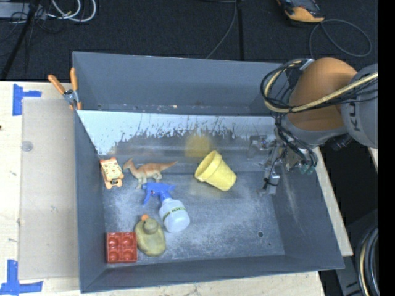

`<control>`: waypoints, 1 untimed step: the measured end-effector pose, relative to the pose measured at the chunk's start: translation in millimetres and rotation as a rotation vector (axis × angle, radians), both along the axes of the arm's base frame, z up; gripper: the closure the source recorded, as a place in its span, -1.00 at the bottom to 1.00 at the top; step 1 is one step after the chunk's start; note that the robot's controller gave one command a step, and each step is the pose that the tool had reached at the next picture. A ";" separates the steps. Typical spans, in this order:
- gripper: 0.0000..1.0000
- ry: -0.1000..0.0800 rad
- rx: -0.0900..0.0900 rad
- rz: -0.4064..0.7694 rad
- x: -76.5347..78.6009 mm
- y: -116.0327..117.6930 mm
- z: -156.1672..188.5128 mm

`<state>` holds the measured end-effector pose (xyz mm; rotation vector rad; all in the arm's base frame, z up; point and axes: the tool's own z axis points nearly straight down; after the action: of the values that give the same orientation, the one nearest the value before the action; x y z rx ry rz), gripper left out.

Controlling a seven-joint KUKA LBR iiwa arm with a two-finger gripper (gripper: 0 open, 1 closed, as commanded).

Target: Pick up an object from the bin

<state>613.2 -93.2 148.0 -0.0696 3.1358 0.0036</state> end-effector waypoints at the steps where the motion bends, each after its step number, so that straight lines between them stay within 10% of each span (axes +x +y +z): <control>1: -1.00 0.000 -0.007 0.060 4.5 34.4 -58.6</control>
Offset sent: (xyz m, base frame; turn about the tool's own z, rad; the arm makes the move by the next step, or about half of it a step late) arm -0.0264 0.0386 -0.0780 0.2764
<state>617.7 -58.8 89.4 -0.1644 3.1329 -0.0071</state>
